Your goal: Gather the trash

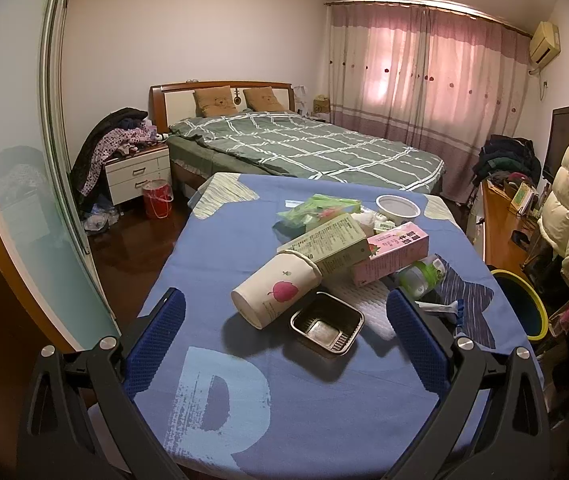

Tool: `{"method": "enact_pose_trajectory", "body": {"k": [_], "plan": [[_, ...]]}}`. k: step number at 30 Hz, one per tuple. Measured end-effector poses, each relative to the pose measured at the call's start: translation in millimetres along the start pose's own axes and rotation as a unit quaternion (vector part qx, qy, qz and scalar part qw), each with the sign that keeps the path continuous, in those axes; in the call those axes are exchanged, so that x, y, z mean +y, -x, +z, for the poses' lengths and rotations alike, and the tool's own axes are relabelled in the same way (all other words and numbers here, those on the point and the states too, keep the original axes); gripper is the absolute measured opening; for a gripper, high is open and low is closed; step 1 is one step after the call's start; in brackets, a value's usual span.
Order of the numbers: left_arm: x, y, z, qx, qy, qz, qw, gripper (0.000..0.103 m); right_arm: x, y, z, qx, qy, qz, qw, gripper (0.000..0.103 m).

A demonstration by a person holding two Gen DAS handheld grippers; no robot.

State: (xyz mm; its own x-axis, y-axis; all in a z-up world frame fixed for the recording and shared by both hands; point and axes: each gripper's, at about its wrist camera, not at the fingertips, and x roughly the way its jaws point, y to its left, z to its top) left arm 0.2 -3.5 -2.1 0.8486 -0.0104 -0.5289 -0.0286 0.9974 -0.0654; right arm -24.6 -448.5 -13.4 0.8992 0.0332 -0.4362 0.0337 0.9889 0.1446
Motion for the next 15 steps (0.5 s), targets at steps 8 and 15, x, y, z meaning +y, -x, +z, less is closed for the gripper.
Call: {"method": "enact_pose_trajectory", "body": {"k": [8,15], "plan": [[1.1,-2.8,-1.4,0.007,0.006,-0.009,0.9999,0.099,-0.8,-0.7,-0.5,0.000,-0.001,0.001,1.000,0.097],[2.1,-5.6,-2.3,0.008,0.007,-0.010,0.9999,0.099,-0.8,-1.6,-0.8,0.001,-0.003,0.001,1.000,0.097]]}}
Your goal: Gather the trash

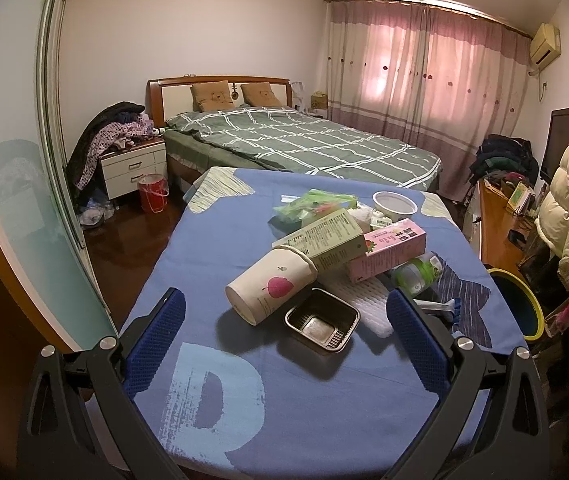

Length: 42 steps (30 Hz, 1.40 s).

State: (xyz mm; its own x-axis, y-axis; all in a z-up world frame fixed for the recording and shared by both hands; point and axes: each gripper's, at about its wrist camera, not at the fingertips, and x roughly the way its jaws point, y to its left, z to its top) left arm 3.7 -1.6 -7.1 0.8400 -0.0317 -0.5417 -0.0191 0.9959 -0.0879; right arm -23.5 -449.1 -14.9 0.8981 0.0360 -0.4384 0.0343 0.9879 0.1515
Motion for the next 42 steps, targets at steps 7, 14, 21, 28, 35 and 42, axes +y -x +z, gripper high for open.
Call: {"method": "enact_pose_trajectory", "body": {"k": [7,14,21,28,35,42], "plan": [[-3.2,-5.0,-0.2,0.005,-0.005,0.000,1.0000,0.099,-0.8,-3.1,-2.5,0.003,-0.003,0.001,1.000,0.097],[-5.9,-6.6,-1.4,0.008,-0.005,0.001,1.0000,0.099,-1.7,-5.7,-3.7,0.007,-0.006,0.004,1.000,0.097],[-5.9,-7.1,-1.2,0.007,-0.006,0.001,1.0000,0.099,-2.3,-6.0,-2.8,0.007,-0.007,0.004,1.000,0.097],[-7.0,-8.8,-2.8,0.010,-0.007,0.001,0.9999,0.099,-2.1,-6.1,-3.2,0.008,-0.007,0.004,1.000,0.097],[-7.7,-9.5,-3.1,0.010,-0.007,0.001,0.9999,0.099,-2.0,-5.9,-3.6,0.009,-0.006,0.005,1.000,0.097],[-7.2,-9.2,-2.8,0.010,-0.007,0.001,0.9999,0.099,-1.7,-6.7,-4.0,0.011,-0.007,0.006,1.000,0.097]]}}
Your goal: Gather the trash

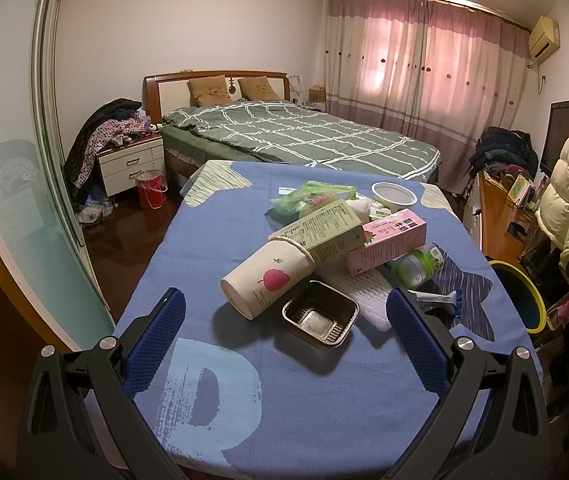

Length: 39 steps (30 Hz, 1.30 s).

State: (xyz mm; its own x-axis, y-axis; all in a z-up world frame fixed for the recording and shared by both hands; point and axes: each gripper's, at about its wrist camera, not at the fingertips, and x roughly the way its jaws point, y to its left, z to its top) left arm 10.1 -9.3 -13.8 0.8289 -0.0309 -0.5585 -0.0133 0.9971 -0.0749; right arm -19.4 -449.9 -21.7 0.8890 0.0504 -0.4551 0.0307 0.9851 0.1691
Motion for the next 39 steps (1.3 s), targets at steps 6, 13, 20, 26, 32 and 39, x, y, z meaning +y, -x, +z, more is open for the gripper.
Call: {"method": "enact_pose_trajectory", "body": {"k": [6,13,20,26,32,39], "plan": [[4,-5,-1,0.003,0.006,0.005,1.0000,0.099,9,-18,-6,0.020,0.002,0.011,1.000,0.097],[7,-10,-3,0.008,0.008,0.007,0.9999,0.099,35,-62,-17,0.060,0.035,0.044,0.997,0.097],[18,-25,-5,0.023,0.017,0.012,0.9995,0.099,67,-122,-33,0.115,0.091,0.061,0.987,0.097],[25,-36,-5,0.029,0.023,0.018,0.9991,0.099,76,-156,-40,0.144,0.134,0.051,0.979,0.097],[25,-49,-6,0.045,0.028,0.016,0.9985,0.099,82,-172,-44,0.157,0.165,0.050,0.972,0.096],[22,-53,-6,0.049,0.024,0.014,0.9984,0.099,85,-189,-41,0.181,0.176,0.079,0.964,0.062]]}}
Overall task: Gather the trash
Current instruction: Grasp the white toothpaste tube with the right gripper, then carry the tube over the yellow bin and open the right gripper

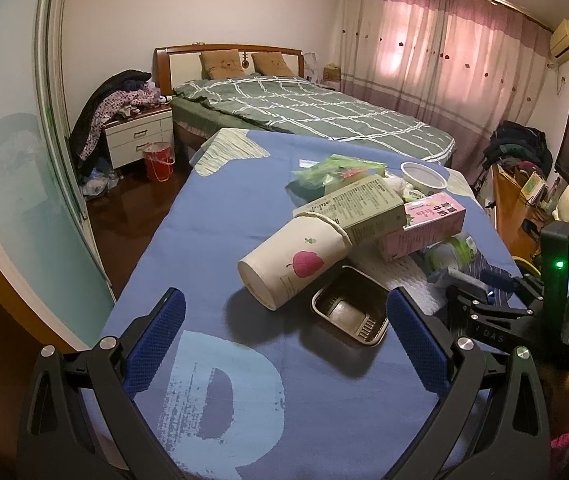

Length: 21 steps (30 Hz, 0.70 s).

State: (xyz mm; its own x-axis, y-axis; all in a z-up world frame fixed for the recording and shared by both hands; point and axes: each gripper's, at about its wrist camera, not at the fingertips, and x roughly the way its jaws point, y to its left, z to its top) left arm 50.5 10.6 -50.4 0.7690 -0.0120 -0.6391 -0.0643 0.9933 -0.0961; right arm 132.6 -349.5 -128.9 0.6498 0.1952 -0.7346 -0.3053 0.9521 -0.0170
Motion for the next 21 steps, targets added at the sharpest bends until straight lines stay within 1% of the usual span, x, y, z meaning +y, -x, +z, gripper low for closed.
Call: {"method": "enact_pose_trajectory", "body": {"k": [1,2,4,5,6,8,15,18,21], "plan": [[0,0,0,0.000,0.000,0.000,1.0000,0.099,0,-1,0,0.004,-0.001,0.008,1.000,0.054],[0,-1,0,0.000,0.001,0.001,1.0000,0.099,0,-2,-1,0.009,-0.002,0.020,1.000,0.049],[-1,-2,0,0.001,0.001,0.001,1.0000,0.099,1,-1,-3,0.011,-0.009,0.033,0.999,0.025],[0,-2,0,0.001,0.002,0.001,1.0000,0.099,1,1,-4,0.011,-0.012,0.036,0.999,0.020],[-1,-3,0,0.002,0.001,0.000,1.0000,0.099,1,3,-5,0.009,-0.016,0.042,0.999,0.017],[-2,-3,0,0.004,-0.001,0.000,1.0000,0.099,0,8,-6,0.004,-0.024,0.057,0.998,0.016],[-5,-5,-2,0.007,-0.006,-0.006,0.9999,0.099,3,41,-7,-0.031,-0.034,0.081,0.996,0.015],[-8,-7,-4,0.010,-0.009,-0.009,0.9999,0.099,-7,53,-5,-0.051,-0.052,0.078,0.994,0.015],[-12,-10,-6,0.014,-0.013,-0.011,0.9997,0.099,-32,65,-4,-0.075,-0.087,0.058,0.992,0.015]]}}
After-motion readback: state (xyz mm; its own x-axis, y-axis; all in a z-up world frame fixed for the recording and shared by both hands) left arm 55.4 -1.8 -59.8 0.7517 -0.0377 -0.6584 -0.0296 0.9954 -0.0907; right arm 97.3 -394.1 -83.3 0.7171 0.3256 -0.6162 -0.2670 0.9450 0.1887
